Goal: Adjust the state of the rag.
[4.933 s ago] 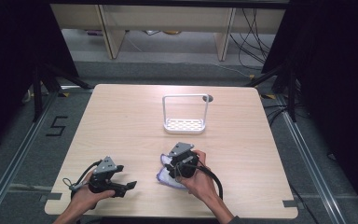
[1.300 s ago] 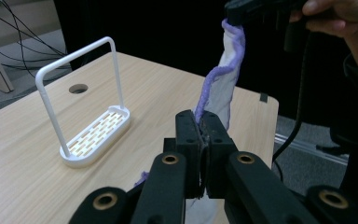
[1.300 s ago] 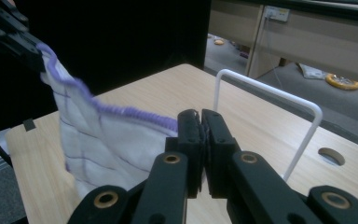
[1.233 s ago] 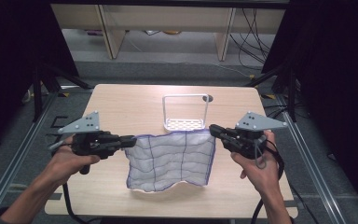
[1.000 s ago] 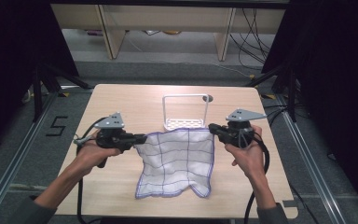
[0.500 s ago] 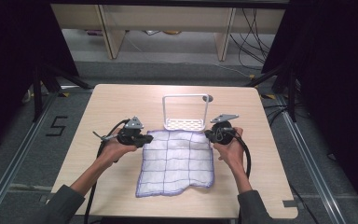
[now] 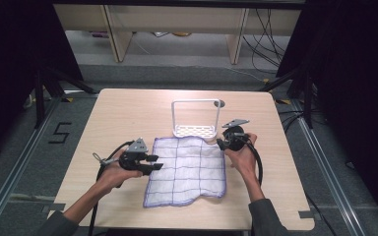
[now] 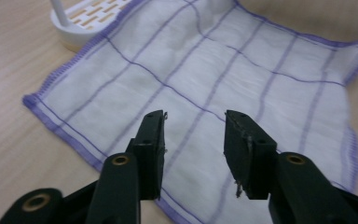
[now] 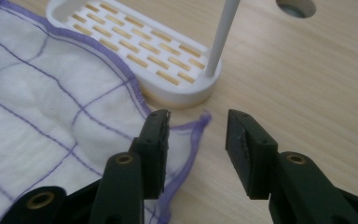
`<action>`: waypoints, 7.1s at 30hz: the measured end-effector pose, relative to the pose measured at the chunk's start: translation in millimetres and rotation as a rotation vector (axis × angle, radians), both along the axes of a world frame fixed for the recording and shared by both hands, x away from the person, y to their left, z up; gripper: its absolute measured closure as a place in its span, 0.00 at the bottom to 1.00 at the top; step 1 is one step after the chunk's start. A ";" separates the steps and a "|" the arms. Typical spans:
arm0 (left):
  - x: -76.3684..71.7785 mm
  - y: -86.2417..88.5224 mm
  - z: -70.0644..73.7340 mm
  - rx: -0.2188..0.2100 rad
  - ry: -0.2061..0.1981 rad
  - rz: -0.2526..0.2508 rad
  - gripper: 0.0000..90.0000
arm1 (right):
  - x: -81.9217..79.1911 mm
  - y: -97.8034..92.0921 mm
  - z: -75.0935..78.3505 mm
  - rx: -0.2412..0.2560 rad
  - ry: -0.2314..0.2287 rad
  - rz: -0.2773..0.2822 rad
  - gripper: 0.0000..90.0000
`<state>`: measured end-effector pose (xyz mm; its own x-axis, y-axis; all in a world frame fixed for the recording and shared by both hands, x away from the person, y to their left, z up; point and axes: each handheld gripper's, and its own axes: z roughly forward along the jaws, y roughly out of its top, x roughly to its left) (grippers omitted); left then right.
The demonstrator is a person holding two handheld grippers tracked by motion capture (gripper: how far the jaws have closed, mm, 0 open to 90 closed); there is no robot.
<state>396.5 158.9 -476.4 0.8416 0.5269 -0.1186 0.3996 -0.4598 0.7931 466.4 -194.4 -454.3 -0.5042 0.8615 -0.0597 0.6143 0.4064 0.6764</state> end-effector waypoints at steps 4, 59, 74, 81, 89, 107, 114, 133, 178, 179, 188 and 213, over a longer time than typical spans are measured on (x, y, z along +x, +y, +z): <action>-20.3 6.5 2.9 -0.008 0.000 -0.017 0.55 | -17.2 -5.1 14.4 0.027 0.002 0.019 0.55; -109.3 2.7 -32.6 0.112 -0.023 -0.167 0.90 | -206.2 -34.7 -18.0 0.034 0.090 0.273 0.87; -52.7 20.5 -10.9 0.002 -0.063 0.086 0.46 | -155.9 -43.2 -3.0 0.121 0.019 0.113 0.50; -19.6 17.9 -5.7 0.049 -0.070 0.142 0.47 | -100.6 -45.7 -4.7 0.108 0.003 0.092 0.51; 7.5 16.8 -2.8 0.049 -0.059 0.178 0.46 | -66.5 -40.8 -4.0 0.100 -0.013 0.060 0.50; 59.6 0.6 -11.4 0.077 -0.003 0.249 0.38 | -0.9 -15.3 -21.4 0.079 0.045 0.026 0.48; 75.3 -2.2 -14.3 0.109 0.000 0.266 0.36 | 9.0 -8.4 -23.5 0.064 0.053 0.020 0.49; 83.0 -11.3 -32.0 0.179 0.035 0.256 0.34 | 13.9 -10.3 -35.7 0.011 0.088 -0.001 0.50; 72.4 -19.5 -36.1 0.153 -0.001 0.118 0.91 | 13.0 -8.0 -46.3 0.040 0.105 -0.017 0.61; 72.4 -19.5 -36.1 0.155 -0.003 0.117 0.91 | 11.3 -6.4 -45.0 0.043 0.124 -0.017 0.65; 72.3 -18.6 -36.4 0.151 -0.008 0.117 0.92 | 7.6 0.4 -45.5 0.049 0.108 0.071 0.95; 71.6 -14.6 -18.1 0.106 -0.065 0.130 0.94 | 4.0 -14.4 -17.3 0.092 0.021 0.085 0.96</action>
